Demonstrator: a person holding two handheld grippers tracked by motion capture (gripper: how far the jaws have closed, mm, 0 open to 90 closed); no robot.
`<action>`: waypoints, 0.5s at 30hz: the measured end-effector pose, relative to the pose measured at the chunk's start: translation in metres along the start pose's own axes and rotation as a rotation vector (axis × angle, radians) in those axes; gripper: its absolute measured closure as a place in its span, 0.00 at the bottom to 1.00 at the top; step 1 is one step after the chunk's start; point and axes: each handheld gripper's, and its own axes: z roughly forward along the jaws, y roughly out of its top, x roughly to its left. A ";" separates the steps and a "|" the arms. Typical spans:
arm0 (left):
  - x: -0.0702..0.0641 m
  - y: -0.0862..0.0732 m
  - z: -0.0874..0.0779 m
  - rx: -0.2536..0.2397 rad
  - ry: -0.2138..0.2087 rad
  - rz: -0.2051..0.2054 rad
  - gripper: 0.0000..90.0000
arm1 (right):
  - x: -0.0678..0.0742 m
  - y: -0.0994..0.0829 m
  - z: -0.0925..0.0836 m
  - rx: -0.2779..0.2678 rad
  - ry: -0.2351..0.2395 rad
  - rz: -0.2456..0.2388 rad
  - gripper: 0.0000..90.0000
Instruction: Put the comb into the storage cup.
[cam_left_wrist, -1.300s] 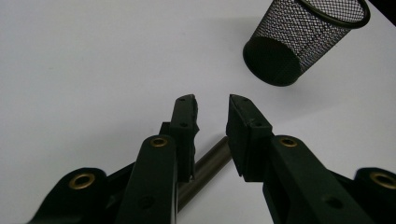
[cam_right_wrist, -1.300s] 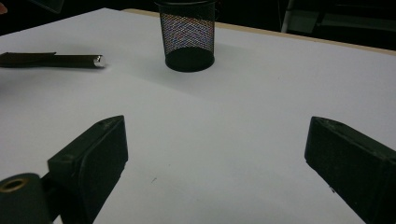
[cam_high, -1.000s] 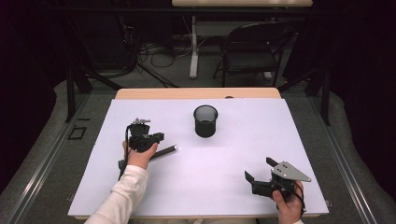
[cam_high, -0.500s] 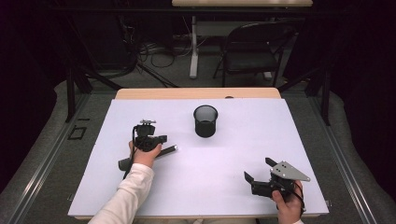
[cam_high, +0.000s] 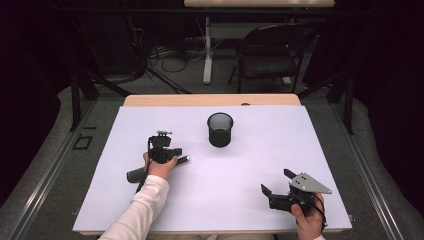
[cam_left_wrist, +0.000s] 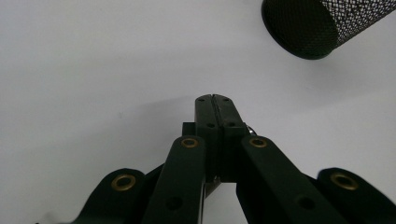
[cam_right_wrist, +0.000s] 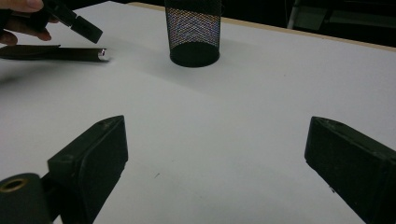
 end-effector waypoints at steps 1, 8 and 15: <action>0.000 0.000 0.001 0.002 0.001 0.000 1.00 | 0.000 0.000 0.000 0.001 0.000 -0.002 0.07; -0.003 -0.002 0.006 0.014 0.003 0.001 1.00 | 0.000 0.000 0.000 0.002 0.002 0.000 0.07; -0.004 -0.004 0.007 0.022 -0.001 0.012 1.00 | 0.000 0.000 0.000 0.003 0.006 -0.003 0.07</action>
